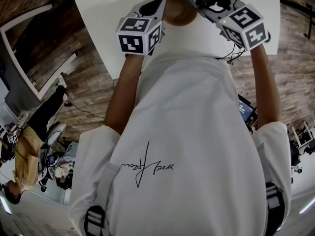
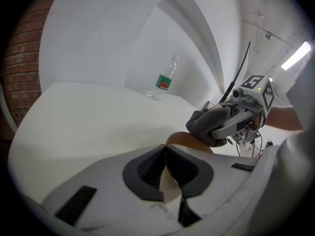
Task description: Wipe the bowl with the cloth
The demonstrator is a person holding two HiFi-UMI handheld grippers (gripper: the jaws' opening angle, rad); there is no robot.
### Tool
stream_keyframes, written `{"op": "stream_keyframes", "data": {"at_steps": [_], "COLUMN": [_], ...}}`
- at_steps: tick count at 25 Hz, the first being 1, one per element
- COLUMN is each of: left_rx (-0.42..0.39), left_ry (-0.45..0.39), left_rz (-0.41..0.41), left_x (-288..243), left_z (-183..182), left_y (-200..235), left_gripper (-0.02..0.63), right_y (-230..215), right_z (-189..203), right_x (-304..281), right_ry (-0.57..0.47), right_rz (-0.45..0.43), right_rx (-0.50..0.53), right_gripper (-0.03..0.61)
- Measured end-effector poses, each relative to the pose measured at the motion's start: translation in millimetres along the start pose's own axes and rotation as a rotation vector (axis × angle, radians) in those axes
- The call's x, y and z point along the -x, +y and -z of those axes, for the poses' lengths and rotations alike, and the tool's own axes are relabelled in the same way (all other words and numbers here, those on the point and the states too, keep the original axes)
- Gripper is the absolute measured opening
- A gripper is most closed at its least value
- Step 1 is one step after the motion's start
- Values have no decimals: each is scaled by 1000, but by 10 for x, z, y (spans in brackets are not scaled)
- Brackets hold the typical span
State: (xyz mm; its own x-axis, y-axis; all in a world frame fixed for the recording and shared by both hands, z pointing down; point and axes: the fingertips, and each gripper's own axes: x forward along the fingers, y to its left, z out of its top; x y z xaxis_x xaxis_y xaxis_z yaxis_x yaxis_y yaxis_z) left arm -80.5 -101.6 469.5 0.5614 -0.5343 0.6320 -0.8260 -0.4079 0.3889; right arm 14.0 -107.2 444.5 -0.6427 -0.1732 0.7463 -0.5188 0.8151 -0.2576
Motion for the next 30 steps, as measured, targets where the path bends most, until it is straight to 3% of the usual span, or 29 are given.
{"op": "stream_keyframes", "data": {"at_steps": [30], "left_rx": [-3], "left_ry": [3], "left_rz": [0], "left_x": [-36], "left_z": [-18], "left_y": [-80], "left_gripper": [15], "right_y": [-25], "right_z": [-135], "right_x": [-60], "right_ry": [11], "right_rz": [-1], "right_rx": [111], "right_gripper": [181]}}
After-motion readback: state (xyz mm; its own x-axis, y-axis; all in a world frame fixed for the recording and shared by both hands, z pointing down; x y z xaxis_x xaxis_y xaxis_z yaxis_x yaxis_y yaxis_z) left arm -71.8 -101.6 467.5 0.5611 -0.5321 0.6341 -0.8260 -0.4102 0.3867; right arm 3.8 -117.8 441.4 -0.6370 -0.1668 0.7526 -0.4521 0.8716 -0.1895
